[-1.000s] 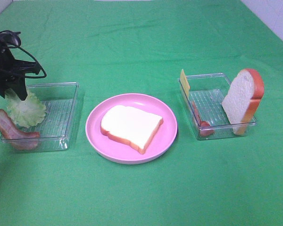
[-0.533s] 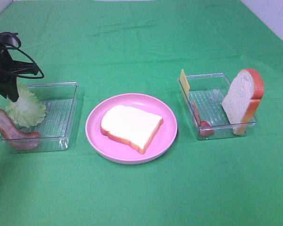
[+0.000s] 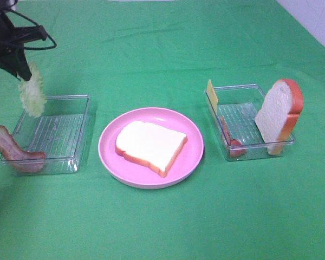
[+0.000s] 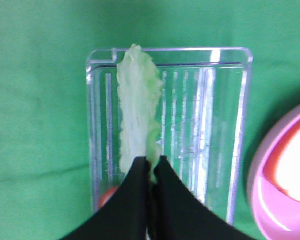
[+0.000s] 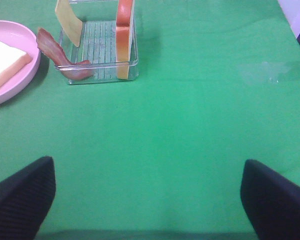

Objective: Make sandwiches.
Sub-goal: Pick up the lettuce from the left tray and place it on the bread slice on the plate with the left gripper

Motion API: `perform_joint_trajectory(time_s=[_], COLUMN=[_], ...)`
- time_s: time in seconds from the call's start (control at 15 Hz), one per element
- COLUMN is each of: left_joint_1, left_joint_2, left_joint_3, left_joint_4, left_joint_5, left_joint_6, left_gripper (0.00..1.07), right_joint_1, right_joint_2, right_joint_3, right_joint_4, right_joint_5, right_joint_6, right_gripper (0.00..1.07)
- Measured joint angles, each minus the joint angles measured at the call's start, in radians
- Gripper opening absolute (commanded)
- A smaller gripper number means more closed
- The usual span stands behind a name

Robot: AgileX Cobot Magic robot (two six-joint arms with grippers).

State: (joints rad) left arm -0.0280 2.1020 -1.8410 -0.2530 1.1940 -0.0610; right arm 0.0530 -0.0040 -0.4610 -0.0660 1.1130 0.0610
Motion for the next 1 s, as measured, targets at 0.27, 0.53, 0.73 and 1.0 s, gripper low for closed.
perform_joint_trajectory(time_s=[0.27, 0.53, 0.73, 1.0], left_joint_1=[-0.1, -0.243, -0.352, -0.455], left_joint_2=[-0.003, 0.0, 0.029, 0.113], left_joint_3=[-0.163, -0.195, -0.195, -0.195], left_joint_4=[-0.023, -0.097, -0.166, -0.304], left_joint_5=[0.011, 0.011, 0.006, 0.007], left_joint_6=[0.001, 0.015, 0.073, 0.161], left_gripper=[0.0, 0.0, 0.0, 0.0], right_joint_1=[0.0, 0.0, 0.0, 0.0], right_joint_2=[0.0, 0.0, 0.0, 0.0], right_joint_3=[0.0, 0.0, 0.0, 0.0], right_joint_4=[0.0, 0.0, 0.0, 0.0], right_joint_5=[0.0, 0.0, 0.0, 0.0], right_joint_6=[0.0, 0.0, 0.0, 0.0], right_gripper=[0.97, 0.97, 0.97, 0.97])
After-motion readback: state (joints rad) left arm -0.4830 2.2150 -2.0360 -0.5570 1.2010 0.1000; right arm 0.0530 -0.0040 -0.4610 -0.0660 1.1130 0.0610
